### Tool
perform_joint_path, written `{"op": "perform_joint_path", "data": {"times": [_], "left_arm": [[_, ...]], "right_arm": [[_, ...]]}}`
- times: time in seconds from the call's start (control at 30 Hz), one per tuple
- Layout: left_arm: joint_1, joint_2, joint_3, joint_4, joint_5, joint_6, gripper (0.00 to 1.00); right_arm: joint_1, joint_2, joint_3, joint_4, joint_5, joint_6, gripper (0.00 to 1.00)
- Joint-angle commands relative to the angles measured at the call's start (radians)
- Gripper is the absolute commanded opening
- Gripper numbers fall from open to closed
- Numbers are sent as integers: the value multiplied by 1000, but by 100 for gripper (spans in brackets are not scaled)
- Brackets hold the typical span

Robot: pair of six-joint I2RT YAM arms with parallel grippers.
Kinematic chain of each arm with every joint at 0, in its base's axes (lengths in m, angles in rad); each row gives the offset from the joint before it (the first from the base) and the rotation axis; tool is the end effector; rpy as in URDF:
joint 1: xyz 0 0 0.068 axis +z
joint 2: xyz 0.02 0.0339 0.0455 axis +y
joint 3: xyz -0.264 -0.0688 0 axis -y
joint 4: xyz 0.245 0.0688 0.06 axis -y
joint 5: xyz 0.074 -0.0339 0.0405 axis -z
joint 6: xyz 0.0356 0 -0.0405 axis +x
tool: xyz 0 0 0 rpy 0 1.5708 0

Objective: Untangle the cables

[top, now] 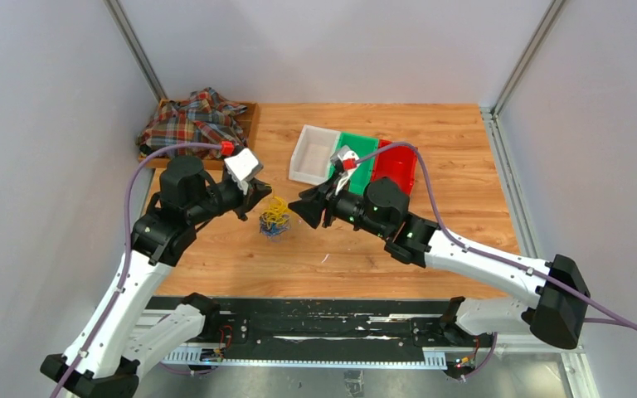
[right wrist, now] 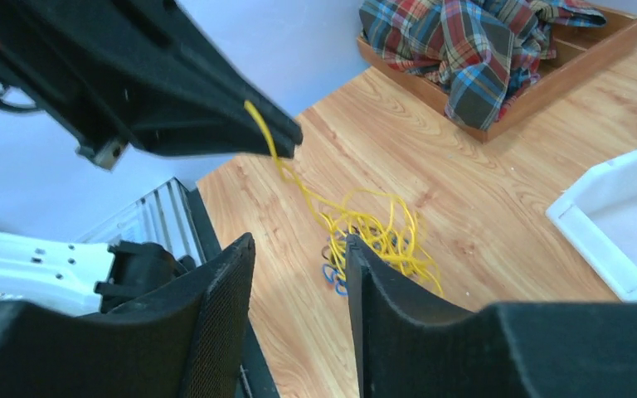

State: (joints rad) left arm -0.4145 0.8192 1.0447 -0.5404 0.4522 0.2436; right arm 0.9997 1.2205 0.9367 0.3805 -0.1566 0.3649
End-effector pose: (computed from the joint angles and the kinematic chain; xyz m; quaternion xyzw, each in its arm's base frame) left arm 0.1456 -0.0811 0.3868 0.3795 0.7038 -0.2296 0.5550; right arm 0.1521 0.2470 0.3610 -0.2641 0.6185 0.5063 0.5398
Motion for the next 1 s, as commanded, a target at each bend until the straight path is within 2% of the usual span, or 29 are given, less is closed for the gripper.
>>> {"op": "perform_joint_path", "data": {"times": [0.0,0.17,0.7,0.97], "left_arm": [[-15,27,69,35,-74,-141,1],[-28,37,94,27,-108,-212,0],[-64,51,147,-76,-135,-161,1],[-81,56,186,-122,-109,-176,0]], "right_arm": [[68,-8,-48,108,165,-87,49],[121,50,-11,160,283,-164,56],[130,181,54,274,330,-172,58],[129,240,120,258,471,-198,58]]}}
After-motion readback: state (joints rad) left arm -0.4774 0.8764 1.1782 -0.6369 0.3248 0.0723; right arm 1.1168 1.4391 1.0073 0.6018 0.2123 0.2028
